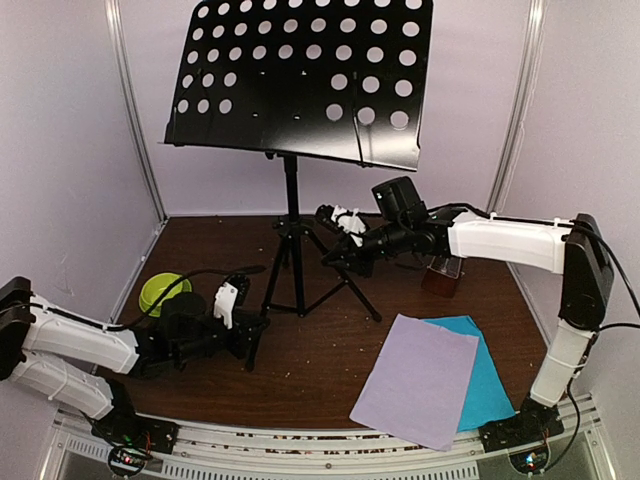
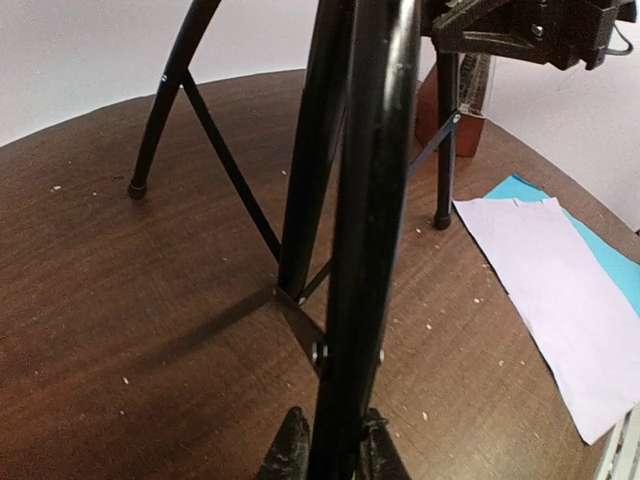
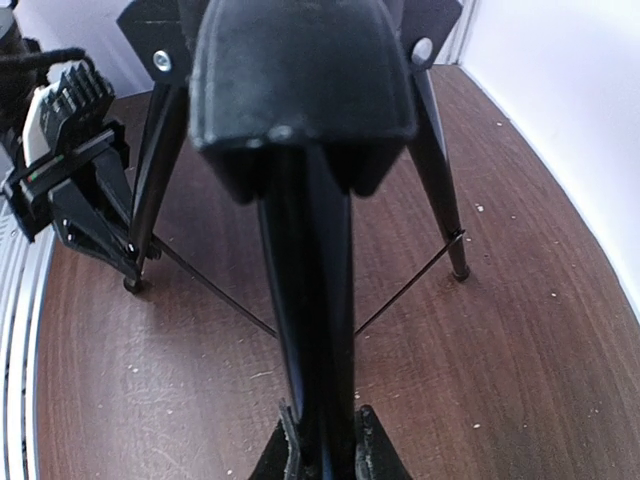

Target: Set up the instrument practice props

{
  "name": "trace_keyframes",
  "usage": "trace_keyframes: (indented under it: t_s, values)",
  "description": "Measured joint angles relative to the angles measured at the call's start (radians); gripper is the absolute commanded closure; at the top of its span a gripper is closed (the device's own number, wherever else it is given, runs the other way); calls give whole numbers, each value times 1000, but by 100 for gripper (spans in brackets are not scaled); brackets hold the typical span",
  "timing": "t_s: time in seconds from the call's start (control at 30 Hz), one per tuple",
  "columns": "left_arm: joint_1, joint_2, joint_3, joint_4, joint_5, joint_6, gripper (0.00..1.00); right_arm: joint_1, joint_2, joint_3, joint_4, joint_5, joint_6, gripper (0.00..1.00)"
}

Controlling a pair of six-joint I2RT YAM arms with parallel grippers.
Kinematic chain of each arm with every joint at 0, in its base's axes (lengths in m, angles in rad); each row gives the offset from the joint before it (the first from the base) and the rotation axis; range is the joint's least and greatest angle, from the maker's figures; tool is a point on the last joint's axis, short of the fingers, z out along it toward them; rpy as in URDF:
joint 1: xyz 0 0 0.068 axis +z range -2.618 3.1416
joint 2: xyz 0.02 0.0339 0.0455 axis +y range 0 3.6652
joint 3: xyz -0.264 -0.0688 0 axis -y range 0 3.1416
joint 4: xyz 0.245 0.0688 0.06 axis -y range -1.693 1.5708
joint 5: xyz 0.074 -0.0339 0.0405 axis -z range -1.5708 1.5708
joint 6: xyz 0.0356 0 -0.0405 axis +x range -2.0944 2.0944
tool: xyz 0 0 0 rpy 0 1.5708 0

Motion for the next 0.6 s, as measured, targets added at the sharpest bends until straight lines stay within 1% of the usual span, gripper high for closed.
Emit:
trace_keyframes:
  t_s: [0.17, 0.3, 0.4, 0.6]
  values:
    - [-25, -116, -54, -63, 1, -23, 100, 0, -25, -40, -10, -43, -34, 100]
    - [-28, -149, -68, -83, 1, -29, 100, 0, -23, -34, -17, -53, -35, 100]
    - [-28, -124, -53, -82, -1, -33, 100, 0, -4, -3, -42, -48, -34, 100]
    - [-20, 27, 48, -50, -21, -54, 100, -27, 59, 77, -48, 6, -39, 100]
